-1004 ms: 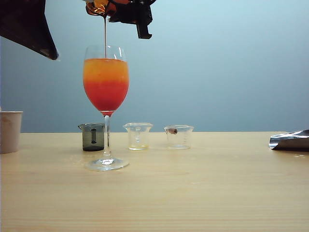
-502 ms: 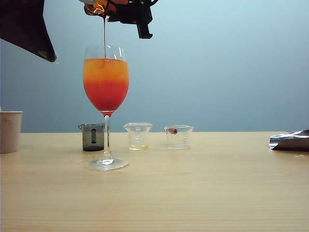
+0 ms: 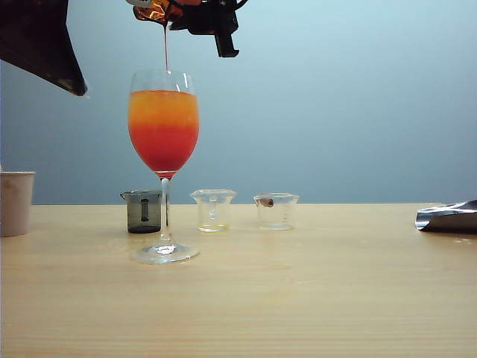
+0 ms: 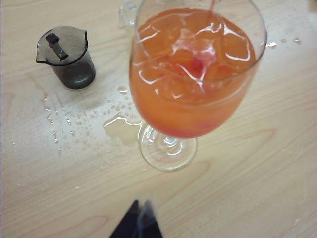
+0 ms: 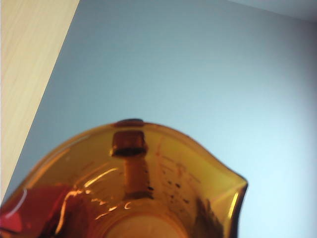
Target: Pick up the fourth measuring cup from the left, pour the grenadine inside into the goblet, and finally put the measuring cup back in its original place.
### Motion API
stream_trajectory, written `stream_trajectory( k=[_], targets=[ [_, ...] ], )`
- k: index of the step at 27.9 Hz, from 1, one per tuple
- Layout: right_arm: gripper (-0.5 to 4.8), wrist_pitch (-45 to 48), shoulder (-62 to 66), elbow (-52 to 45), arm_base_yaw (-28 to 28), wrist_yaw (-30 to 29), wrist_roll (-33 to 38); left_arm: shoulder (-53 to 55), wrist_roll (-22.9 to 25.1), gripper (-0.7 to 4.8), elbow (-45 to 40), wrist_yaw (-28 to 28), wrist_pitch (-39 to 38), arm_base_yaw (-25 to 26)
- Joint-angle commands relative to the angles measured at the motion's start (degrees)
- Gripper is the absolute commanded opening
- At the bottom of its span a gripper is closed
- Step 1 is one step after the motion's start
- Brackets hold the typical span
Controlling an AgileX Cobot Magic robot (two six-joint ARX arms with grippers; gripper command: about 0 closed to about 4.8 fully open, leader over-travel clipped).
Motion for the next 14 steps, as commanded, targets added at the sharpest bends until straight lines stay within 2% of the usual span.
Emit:
stream_trajectory(
  k=[1,14],
  targets=[
    [1.66,1.7,-0.3,0.5,0.0,-0.1,-1.3,-0.1,0.1,-0.05,0.1,0.0,0.2,-0.1],
    [1.65,0.0,-0.3,0.5,0.0,-2.3,-2.4,-0.1,0.2,-0.06,0.1,0.0,0.3,-0.1]
  ],
)
